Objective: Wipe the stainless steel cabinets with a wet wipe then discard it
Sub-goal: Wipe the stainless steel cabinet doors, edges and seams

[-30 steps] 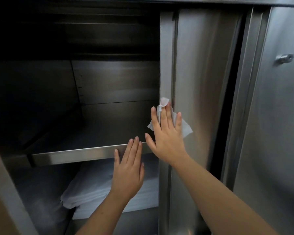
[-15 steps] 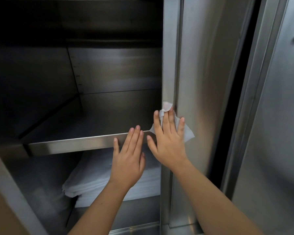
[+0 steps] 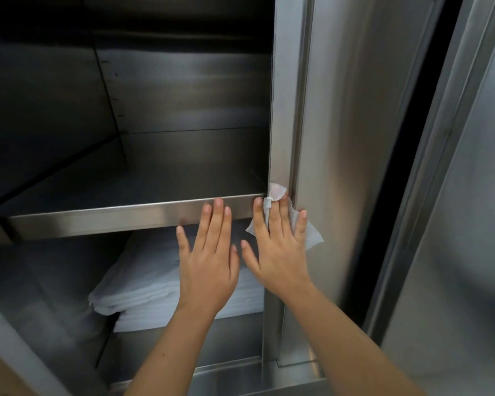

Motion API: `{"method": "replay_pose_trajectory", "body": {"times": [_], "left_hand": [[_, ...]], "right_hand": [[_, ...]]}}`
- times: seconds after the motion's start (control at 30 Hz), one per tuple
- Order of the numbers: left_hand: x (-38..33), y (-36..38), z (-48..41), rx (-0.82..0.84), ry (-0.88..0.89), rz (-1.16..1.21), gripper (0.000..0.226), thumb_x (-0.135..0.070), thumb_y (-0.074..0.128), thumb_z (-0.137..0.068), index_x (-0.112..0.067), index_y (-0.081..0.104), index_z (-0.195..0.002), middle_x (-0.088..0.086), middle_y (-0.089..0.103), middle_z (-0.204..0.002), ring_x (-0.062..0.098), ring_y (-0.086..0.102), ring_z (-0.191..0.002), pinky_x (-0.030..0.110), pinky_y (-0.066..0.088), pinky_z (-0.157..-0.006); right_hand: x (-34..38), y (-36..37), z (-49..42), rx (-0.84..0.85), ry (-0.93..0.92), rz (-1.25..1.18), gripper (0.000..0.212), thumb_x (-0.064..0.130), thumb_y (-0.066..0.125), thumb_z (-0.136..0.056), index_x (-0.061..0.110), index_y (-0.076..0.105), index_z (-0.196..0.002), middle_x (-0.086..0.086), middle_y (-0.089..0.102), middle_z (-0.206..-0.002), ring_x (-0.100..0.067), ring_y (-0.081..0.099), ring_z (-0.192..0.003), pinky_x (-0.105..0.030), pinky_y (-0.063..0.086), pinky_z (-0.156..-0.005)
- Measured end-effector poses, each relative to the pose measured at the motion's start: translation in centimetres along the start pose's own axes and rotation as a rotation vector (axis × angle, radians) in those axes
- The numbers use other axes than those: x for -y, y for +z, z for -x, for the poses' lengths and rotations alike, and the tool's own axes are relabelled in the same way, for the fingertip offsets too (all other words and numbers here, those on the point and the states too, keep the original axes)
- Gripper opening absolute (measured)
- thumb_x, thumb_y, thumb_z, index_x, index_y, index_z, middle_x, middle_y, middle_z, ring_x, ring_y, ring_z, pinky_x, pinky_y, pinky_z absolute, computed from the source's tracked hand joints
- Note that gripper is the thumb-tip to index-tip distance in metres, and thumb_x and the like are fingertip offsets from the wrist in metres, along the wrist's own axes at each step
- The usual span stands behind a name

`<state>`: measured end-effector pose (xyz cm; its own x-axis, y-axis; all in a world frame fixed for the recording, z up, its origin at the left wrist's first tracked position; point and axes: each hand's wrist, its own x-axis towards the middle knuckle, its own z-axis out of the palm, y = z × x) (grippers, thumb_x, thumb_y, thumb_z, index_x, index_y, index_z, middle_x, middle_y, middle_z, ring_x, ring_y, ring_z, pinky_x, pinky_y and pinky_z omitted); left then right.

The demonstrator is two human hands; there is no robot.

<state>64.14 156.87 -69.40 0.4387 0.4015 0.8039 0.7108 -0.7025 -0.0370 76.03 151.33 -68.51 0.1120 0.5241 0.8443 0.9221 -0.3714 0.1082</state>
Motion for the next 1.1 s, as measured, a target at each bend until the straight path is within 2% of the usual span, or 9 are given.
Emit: {"method": "replay_pose_trajectory", "body": {"times": [0.1, 0.4, 0.53, 0.63, 0.77, 0.83, 0.9, 0.97, 1.1], "left_hand": [[-0.4, 0.7, 1.1, -0.007, -0.025, 0.009, 0.057, -0.024, 0.035, -0.088, -0.004, 0.03, -0.142, 0.01, 0.023, -0.151, 0.027, 0.026, -0.138, 0.058, 0.015, -0.104], [-2.0, 3.8, 5.7, -0.005, -0.126, 0.141, 0.056, -0.022, 0.034, -0.088, -0.007, 0.032, -0.142, 0.009, 0.023, -0.151, 0.021, 0.017, -0.14, 0.06, 0.014, -0.104], [-2.2, 6.1, 8.9, 0.036, -0.162, 0.185, 0.056, -0.023, 0.032, -0.089, -0.008, 0.029, -0.142, 0.008, 0.022, -0.151, 0.019, 0.013, -0.141, 0.059, 0.012, -0.103], [-2.5, 8.1, 11.9, 0.089, -0.19, 0.2, 0.056, -0.024, 0.031, -0.088, -0.007, 0.031, -0.141, 0.009, 0.024, -0.15, 0.017, 0.008, -0.143, 0.061, 0.011, -0.102], [-3.1, 10.6, 16.1, 0.216, -0.187, 0.17, 0.057, -0.021, 0.031, -0.084, -0.002, 0.042, -0.137, 0.013, 0.035, -0.146, 0.028, 0.027, -0.137, 0.068, 0.025, -0.095], [-3.3, 11.7, 18.2, 0.289, -0.18, 0.154, 0.058, -0.02, 0.032, -0.081, 0.0, 0.047, -0.134, 0.014, 0.037, -0.144, 0.031, 0.03, -0.135, 0.068, 0.032, -0.091], [-3.2, 12.6, 20.4, 0.337, -0.167, 0.152, 0.059, -0.02, 0.031, -0.08, 0.0, 0.049, -0.132, 0.013, 0.038, -0.144, 0.022, 0.017, -0.142, 0.067, 0.035, -0.09], [-2.8, 13.2, 22.2, 0.358, -0.186, 0.162, 0.058, -0.02, 0.031, -0.08, 0.0, 0.05, -0.131, 0.013, 0.041, -0.142, 0.012, -0.003, -0.144, 0.067, 0.036, -0.089], [-2.4, 13.9, 24.8, 0.414, -0.238, 0.199, 0.057, -0.021, 0.031, -0.081, 0.001, 0.051, -0.13, 0.012, 0.046, -0.139, 0.006, -0.01, -0.142, 0.065, 0.036, -0.09]], "right_hand": [[0.1, 0.8, 1.3, 0.009, -0.005, -0.004, 0.068, 0.048, 0.03, -0.088, 0.008, 0.022, -0.142, -0.017, 0.025, -0.144, -0.033, 0.022, -0.134, -0.048, 0.001, -0.112], [0.2, 2.5, 3.5, -0.048, -0.032, 0.027, 0.065, 0.041, 0.035, -0.088, 0.005, 0.023, -0.141, -0.023, 0.032, -0.143, -0.033, 0.021, -0.135, -0.051, 0.009, -0.11], [0.3, 3.3, 5.3, -0.003, -0.034, 0.06, 0.065, 0.044, 0.031, -0.089, 0.006, 0.021, -0.141, -0.022, 0.034, -0.144, -0.032, 0.019, -0.135, -0.051, 0.007, -0.111], [0.7, 4.1, 7.2, 0.048, -0.029, 0.084, 0.067, 0.045, 0.029, -0.089, 0.005, 0.019, -0.142, -0.021, 0.036, -0.143, -0.033, 0.026, -0.135, -0.057, 0.01, -0.105], [1.1, 5.2, 9.3, 0.04, -0.02, -0.001, 0.065, 0.042, 0.032, -0.089, 0.003, 0.024, -0.14, -0.023, 0.038, -0.142, -0.036, 0.032, -0.134, -0.058, 0.01, -0.105], [1.0, 5.9, 10.4, 0.038, -0.043, 0.003, 0.065, 0.041, 0.034, -0.088, 0.004, 0.025, -0.141, -0.023, 0.039, -0.141, -0.035, 0.029, -0.134, -0.053, 0.009, -0.109], [1.1, 6.7, 11.8, 0.044, -0.049, 0.016, 0.066, 0.039, 0.034, -0.088, 0.003, 0.024, -0.141, -0.024, 0.039, -0.141, -0.034, 0.024, -0.135, -0.051, 0.008, -0.111], [1.6, 7.4, 13.3, 0.058, -0.039, 0.032, 0.065, 0.039, 0.034, -0.087, 0.003, 0.025, -0.14, -0.024, 0.039, -0.141, -0.033, 0.022, -0.134, -0.056, 0.014, -0.106], [2.8, 8.7, 16.0, 0.096, 0.044, 0.009, 0.065, 0.038, 0.036, -0.086, 0.0, 0.031, -0.139, -0.026, 0.04, -0.14, -0.035, 0.02, -0.133, -0.062, 0.017, -0.101]]}}
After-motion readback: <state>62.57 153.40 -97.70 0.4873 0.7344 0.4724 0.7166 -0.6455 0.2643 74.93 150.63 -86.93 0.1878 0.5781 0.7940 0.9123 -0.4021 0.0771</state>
